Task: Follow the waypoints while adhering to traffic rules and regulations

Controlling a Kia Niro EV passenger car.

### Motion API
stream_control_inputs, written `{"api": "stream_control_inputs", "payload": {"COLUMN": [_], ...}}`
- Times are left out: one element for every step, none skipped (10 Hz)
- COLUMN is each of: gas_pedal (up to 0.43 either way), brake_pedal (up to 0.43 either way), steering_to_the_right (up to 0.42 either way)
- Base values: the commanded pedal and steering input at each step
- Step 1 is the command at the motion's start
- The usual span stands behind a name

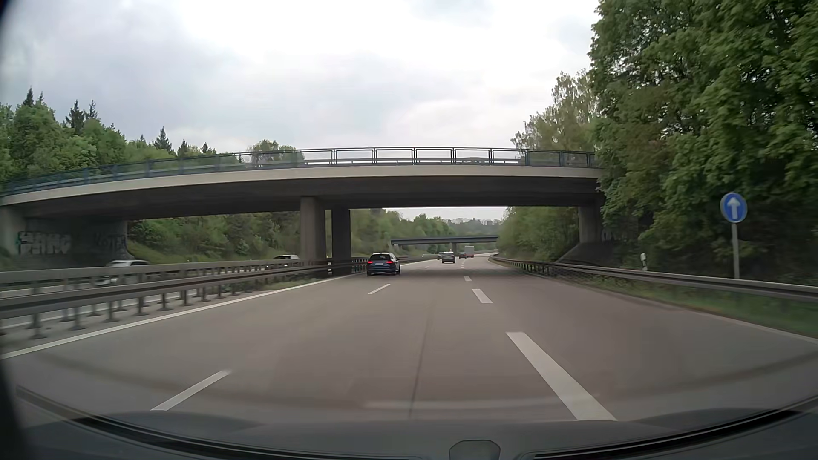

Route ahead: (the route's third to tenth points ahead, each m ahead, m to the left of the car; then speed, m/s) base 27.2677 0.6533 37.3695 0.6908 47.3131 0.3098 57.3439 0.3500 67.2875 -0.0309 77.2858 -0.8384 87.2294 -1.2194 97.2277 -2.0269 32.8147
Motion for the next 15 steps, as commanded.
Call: {"api": "stream_control_inputs", "payload": {"gas_pedal": [0.177, 0.189, 0.189, 0.189, 0.189, 0.189, 0.189, 0.197, 0.209, 0.209, 0.209, 0.209, 0.209, 0.209, 0.209], "brake_pedal": [0.000, 0.000, 0.000, 0.000, 0.000, 0.000, 0.000, 0.000, 0.000, 0.000, 0.000, 0.000, 0.000, 0.000, 0.000], "steering_to_the_right": [0.005, 0.006, 0.006, 0.006, 0.006, 0.006, 0.006, 0.006, 0.006, 0.006, 0.007, 0.007, 0.007, 0.007, 0.007]}}
